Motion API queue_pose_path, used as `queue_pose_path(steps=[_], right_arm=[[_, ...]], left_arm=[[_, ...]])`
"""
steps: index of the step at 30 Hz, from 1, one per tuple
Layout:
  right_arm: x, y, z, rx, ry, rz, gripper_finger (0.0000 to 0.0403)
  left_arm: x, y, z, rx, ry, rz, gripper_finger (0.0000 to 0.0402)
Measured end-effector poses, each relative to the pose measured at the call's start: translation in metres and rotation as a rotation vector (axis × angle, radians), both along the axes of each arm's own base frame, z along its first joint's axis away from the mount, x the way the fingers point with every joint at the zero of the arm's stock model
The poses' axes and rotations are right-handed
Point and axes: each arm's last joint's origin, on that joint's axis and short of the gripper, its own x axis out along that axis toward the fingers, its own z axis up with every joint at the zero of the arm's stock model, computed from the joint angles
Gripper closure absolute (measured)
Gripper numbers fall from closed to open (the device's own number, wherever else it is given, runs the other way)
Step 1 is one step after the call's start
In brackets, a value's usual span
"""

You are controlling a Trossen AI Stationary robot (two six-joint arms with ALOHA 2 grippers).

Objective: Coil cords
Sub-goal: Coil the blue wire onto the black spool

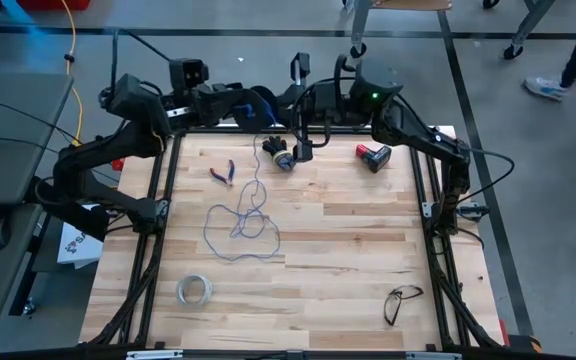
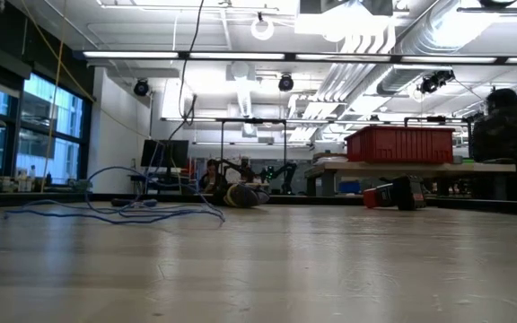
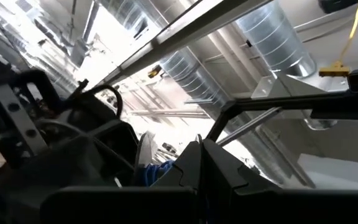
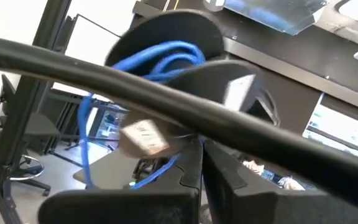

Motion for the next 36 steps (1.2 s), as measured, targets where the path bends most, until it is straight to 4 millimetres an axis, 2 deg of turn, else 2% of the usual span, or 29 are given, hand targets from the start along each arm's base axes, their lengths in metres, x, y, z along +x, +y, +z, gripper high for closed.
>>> queue_pose_path(steps=[5,14,21,30,36], right_arm=[[-0.001,-0.001,0.002,0.002,-0.021,-0.001,0.0403],[-0.001,-0.003,0.003,0.025,-0.024,-0.014,0.0403],[-0.01,-0.013,0.009,0.024,-0.048,-0.038,0.0403],[-0.029,-0.018,0.023,0.018,-0.082,-0.058,0.0403],[-0.043,-0.016,0.03,0.012,-0.068,-0.064,0.0403]], left_arm=[[0.011,-0.002,-0.004,-0.024,-0.001,-0.067,0.0402],[0.017,-0.003,-0.007,0.067,-0.01,0.009,0.0401],[0.023,-0.011,-0.012,0.05,0.042,-0.084,0.0402],[0.019,-0.015,-0.015,0.053,0.13,-0.119,0.0401],[0.006,-0.011,-0.011,0.108,0.138,-0.058,0.0401]])
